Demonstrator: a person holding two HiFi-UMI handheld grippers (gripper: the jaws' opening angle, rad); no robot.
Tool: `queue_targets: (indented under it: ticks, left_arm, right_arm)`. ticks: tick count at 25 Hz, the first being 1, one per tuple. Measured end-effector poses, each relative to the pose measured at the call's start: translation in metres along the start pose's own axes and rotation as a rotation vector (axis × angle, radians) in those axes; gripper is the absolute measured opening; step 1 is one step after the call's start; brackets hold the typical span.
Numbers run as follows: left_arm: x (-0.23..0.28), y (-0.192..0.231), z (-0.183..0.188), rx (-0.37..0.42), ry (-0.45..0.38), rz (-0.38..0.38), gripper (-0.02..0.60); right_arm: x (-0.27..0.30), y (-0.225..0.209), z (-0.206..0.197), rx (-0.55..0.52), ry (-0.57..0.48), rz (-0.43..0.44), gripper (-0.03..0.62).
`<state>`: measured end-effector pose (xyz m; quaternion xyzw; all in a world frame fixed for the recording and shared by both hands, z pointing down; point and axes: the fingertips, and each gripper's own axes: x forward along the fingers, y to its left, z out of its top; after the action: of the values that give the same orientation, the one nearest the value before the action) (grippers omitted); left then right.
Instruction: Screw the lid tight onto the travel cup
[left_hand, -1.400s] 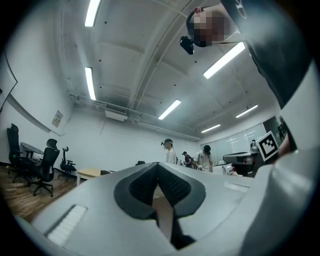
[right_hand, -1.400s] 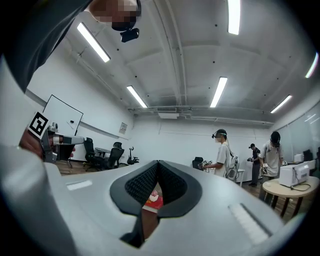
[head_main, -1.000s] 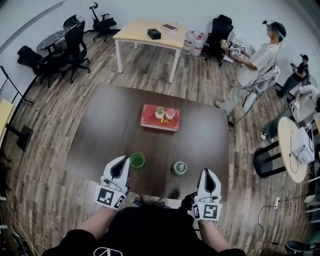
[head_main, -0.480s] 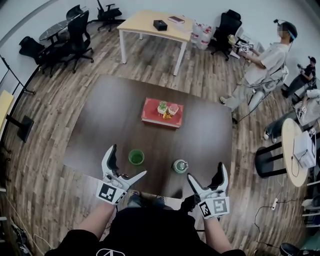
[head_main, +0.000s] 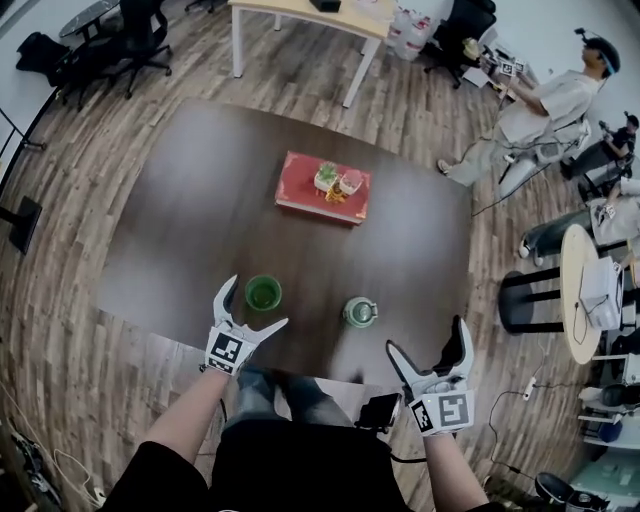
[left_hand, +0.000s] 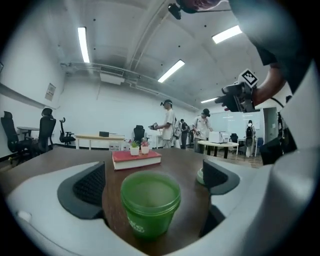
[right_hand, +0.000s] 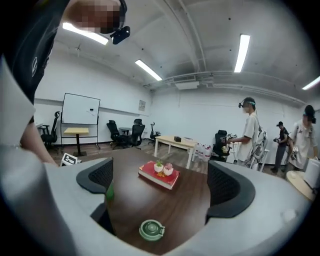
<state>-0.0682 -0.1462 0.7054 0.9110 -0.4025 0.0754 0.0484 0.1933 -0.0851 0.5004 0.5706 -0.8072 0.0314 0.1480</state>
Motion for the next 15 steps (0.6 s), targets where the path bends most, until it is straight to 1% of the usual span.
queue_targets:
  ticks: [3,6,11,13,15]
  left_arm:
    - [0.017,0.007,-0.036,-0.001,0.052,0.019,0.589]
    - [0.032,0.006,-0.058,0.008,0.079,0.022,0.584]
    - [0.046,0.01,-0.077,0.001,0.102,0.04,0.563]
    - [0.048,0.014,-0.079,-0.013,0.097,0.054,0.554]
    - [0.051,0.014,-0.079,-0.02,0.089,0.059,0.526]
  right_arm:
    - [0.017,0.011,-0.037,-0.021,0.082,0.03,0.598]
    - [0.034,0.014,-0.065,-0.025,0.136,0.052,0.597]
    - [0.058,0.016,-0.096,-0.036,0.202,0.079,0.597]
    - [0.066,0.015,-0.115,-0.036,0.245,0.085,0.597]
    - [0.074,0.014,-0.14,-0.034,0.301,0.094,0.595]
